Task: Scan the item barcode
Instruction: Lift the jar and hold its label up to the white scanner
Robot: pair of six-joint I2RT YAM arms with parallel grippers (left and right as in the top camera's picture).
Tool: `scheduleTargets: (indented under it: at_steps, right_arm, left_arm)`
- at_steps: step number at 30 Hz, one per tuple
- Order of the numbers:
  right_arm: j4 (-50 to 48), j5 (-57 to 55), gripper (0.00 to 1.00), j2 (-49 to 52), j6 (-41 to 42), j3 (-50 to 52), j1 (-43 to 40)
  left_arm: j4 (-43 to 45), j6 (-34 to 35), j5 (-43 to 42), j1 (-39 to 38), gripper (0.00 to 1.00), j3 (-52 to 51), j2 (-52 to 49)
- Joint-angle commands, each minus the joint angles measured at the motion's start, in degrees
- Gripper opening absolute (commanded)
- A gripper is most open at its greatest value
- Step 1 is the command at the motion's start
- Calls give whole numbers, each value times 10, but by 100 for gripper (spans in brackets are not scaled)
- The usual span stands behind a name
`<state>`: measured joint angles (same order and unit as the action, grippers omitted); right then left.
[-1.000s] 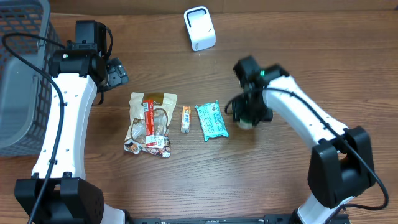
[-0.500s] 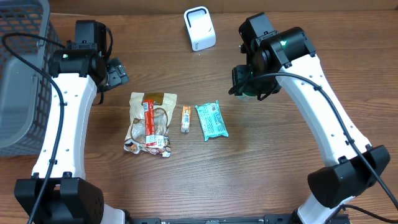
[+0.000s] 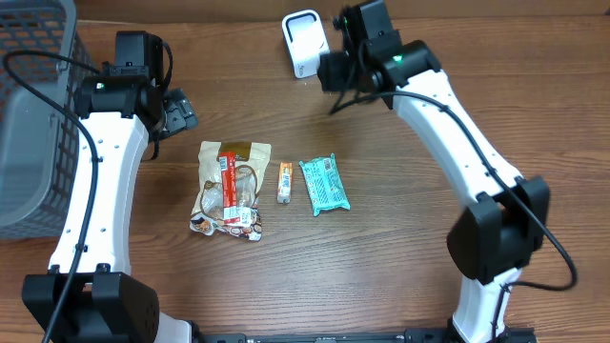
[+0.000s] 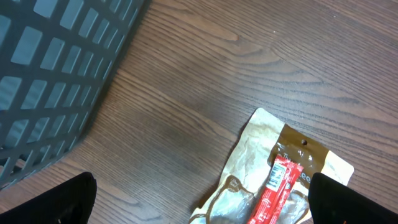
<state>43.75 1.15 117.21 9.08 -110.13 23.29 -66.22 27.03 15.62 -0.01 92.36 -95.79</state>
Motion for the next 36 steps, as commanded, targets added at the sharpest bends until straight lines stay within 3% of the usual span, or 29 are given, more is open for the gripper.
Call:
scheduleTargets:
  at_steps: [1,10,19,28,36]
  right_arm:
    - [-70,-11,37,30,-20,-12,1]
    - [-365,-11,29,148,-21,-12,1]
    - [-572,-11,27,232,-19,-12,-1]
    - [-705,-59,25,284,-1,-12,-2]
    - [-754,-67,23,308,16,-12,-2]
  left_arm:
    - [1,2,-2,0,100,6,5]
    - [1,2,-2,0,100,6,5]
    - [1,2,-2,0,100,6,5]
    - [1,2,-2,0,100,6,5]
    - [1,2,-2,0,100,6,5]
